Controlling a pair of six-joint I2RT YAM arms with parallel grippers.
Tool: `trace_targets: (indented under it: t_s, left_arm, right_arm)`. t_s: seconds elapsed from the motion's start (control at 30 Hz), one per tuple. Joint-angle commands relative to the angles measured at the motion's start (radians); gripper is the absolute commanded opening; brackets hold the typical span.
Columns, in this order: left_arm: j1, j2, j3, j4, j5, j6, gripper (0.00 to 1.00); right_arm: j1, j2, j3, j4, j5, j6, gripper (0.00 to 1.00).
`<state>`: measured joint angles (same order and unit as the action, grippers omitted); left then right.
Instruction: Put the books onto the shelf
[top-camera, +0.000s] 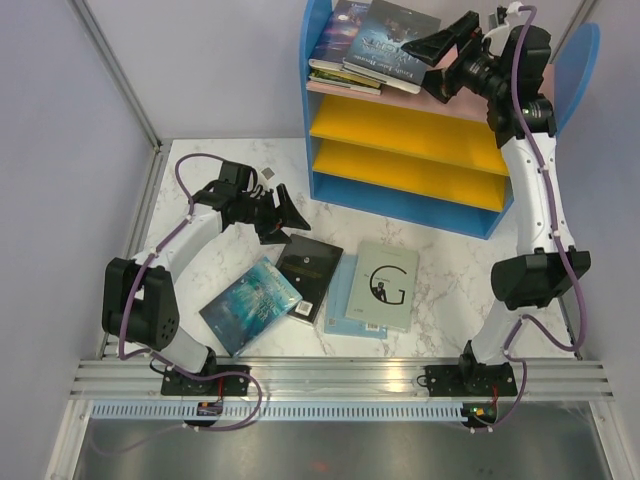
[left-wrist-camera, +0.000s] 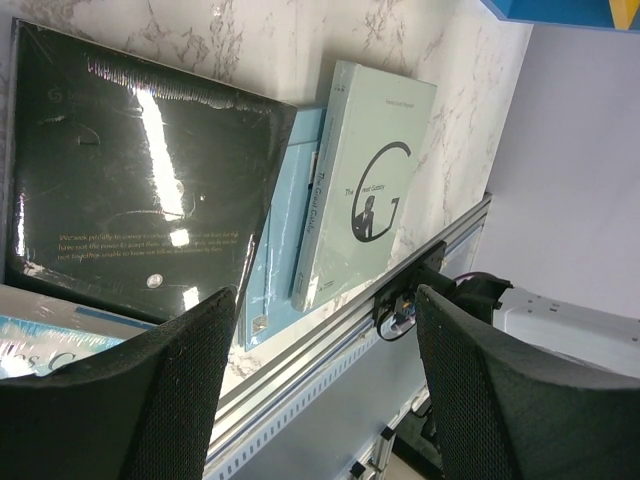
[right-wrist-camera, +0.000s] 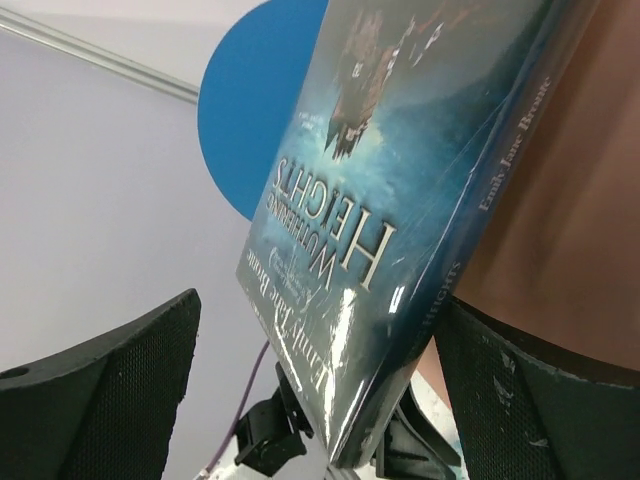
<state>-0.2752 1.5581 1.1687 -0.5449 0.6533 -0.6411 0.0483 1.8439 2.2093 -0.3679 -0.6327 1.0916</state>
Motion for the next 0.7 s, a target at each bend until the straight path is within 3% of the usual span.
trace_targets:
  t_s: [0.0,0.07,0.13,0.27,0.33,0.37,0.43,0.67]
  left_arm:
    - [0.004,-0.001,0.037,-0.003,-0.015,-0.019,0.76]
    - [0.002,-0.003,0.036,-0.004,-0.017,-0.019,0.76]
    - [0.002,-0.007,0.032,-0.006,-0.020,-0.019,0.76]
    - [0.004,-0.009,0.028,-0.004,-0.023,-0.020,0.76]
    - [0.002,-0.009,0.029,-0.004,-0.023,-0.020,0.75]
    - [0.004,-0.009,0.031,-0.006,-0.023,-0.020,0.75]
    - [0.004,-0.006,0.034,-0.006,-0.021,-0.019,0.75]
    - [0.004,0.007,0.049,-0.006,-0.018,-0.012,0.75]
  right_arm:
    - [-0.004,-0.078,-0.023,-0.032,-0.030,-0.099,0.98]
    - [-0.007,-0.083,-0.025,-0.046,-0.016,-0.113,0.97]
    - [-0.008,-0.084,-0.016,-0.048,-0.002,-0.117,0.86]
    - [-0.010,-0.054,0.041,-0.048,0.018,-0.090,0.29]
    - [-0.008,-0.032,0.081,-0.048,0.028,-0.079,0.18]
    - [-0.008,-0.022,0.098,-0.048,0.033,-0.075,0.07]
    - [-0.005,0.012,0.148,-0.046,0.036,-0.056,0.00]
    - [0.064,0.141,0.308,0.001,0.068,0.010,0.00]
